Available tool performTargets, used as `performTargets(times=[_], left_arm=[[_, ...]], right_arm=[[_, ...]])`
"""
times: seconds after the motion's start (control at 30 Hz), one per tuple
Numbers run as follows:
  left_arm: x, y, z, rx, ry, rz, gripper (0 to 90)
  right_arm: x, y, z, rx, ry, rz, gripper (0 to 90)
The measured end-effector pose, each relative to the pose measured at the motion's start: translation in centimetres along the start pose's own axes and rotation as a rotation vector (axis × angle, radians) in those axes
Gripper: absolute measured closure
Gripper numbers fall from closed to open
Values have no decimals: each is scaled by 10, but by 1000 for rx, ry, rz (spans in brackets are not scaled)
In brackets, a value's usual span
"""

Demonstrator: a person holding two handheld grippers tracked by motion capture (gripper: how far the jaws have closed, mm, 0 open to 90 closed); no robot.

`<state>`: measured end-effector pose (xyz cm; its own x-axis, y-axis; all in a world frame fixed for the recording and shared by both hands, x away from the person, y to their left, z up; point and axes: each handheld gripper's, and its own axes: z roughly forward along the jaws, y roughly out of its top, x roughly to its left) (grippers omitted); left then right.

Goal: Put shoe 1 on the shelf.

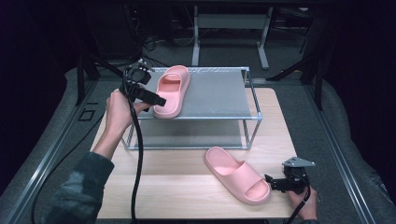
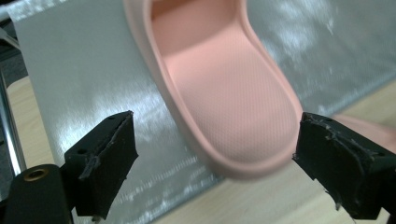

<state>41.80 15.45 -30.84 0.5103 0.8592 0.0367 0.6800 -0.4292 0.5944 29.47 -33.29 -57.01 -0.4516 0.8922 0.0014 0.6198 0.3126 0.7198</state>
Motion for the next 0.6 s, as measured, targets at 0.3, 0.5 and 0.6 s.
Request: performTargets(times=[0.3, 0.5, 0.6], left_arm=[[-11, -54, -8, 9, -24, 64, 80], [-17, -90, 3, 25, -17, 83, 58], [-19, -105, 10, 33, -8, 86, 49]], right_arm=[[0, 0, 0, -1, -7, 2, 47], [0, 0, 0, -1, -6, 1, 47], [0, 0, 0, 0, 2, 1, 47]])
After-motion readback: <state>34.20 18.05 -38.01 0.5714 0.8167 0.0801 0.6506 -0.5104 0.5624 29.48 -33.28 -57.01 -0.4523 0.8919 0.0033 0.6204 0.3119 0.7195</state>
